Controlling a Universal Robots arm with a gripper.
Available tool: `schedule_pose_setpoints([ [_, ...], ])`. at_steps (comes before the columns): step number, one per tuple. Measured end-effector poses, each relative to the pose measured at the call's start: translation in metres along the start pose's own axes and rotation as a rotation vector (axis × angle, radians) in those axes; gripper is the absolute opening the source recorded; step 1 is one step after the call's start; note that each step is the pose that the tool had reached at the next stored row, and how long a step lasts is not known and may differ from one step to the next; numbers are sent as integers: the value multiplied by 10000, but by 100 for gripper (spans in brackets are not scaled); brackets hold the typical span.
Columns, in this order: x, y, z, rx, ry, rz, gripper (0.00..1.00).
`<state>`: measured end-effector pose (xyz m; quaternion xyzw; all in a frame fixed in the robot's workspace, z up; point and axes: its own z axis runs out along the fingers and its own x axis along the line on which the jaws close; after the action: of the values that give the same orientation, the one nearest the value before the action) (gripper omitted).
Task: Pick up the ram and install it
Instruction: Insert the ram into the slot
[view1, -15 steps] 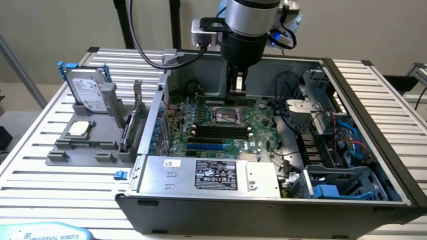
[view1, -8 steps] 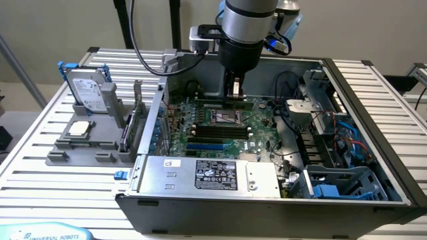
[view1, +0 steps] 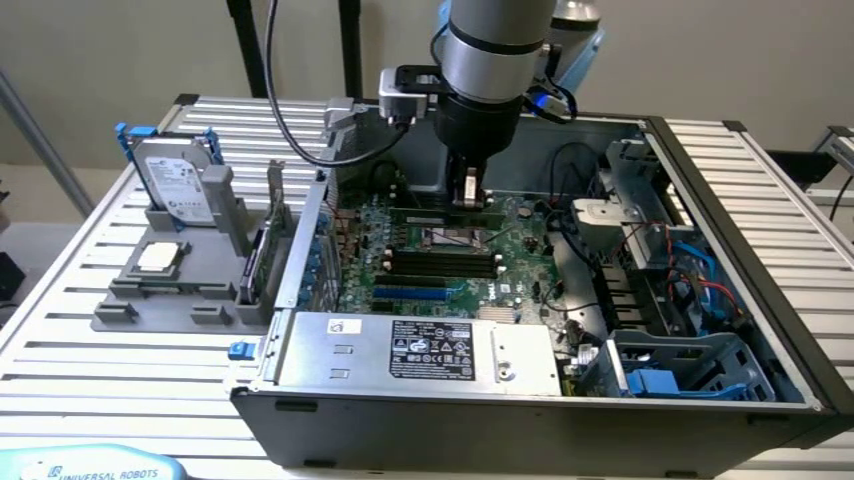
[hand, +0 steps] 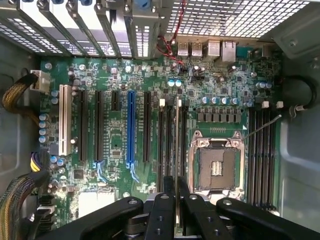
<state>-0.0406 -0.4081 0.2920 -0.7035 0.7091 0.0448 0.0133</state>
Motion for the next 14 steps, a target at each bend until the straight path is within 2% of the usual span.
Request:
schedule_pose_setpoints([
  [14,14,-11,208,1,437,-102,14],
])
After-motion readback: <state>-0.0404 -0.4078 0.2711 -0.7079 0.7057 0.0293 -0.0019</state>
